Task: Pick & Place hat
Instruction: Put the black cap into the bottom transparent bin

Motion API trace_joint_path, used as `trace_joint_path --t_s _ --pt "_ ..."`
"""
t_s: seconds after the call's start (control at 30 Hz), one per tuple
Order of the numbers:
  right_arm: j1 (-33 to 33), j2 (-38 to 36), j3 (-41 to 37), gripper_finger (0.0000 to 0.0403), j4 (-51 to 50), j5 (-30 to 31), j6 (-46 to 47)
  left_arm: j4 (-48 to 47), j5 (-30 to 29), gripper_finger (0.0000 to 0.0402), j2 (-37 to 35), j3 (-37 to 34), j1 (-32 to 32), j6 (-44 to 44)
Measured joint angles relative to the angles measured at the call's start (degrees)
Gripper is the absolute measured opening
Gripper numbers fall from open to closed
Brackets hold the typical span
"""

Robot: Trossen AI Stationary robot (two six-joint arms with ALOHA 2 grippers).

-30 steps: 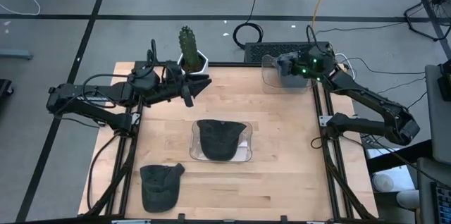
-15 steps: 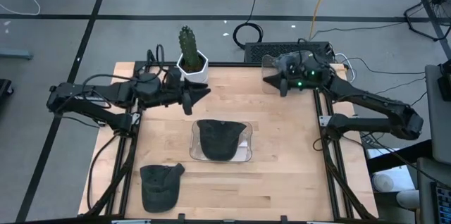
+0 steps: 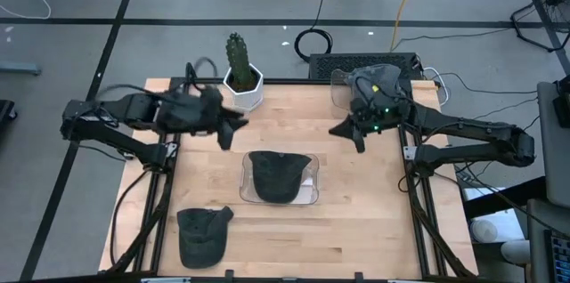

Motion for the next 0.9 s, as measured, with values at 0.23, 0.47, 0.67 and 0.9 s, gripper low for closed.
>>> trace_joint_path --t_s 0.23,0.47,0.67,0.9 --pt "1.85 0.15 0.00 0.0000 -1.55 -1.38 -4.15 -11.67 4.42 0.0152 1.97 0.20 -5.88 -6.84" --pt "1.87 0.68 0.00 0.0000 -1.92 6.14 -3.77 -16.37 13.35 0.0152 3.05 0.17 -9.90 -6.53" --pt "1.92 0.71 0.00 0.0000 -1.14 5.86 4.45 -18.93 12.76 0.0152 3.35 0.17 -12.11 -3.99" --pt "1.92 0.70 0.00 0.0000 3.27 6.34 12.65 -18.80 14.29 0.0152 3.23 0.17 -10.21 3.30"
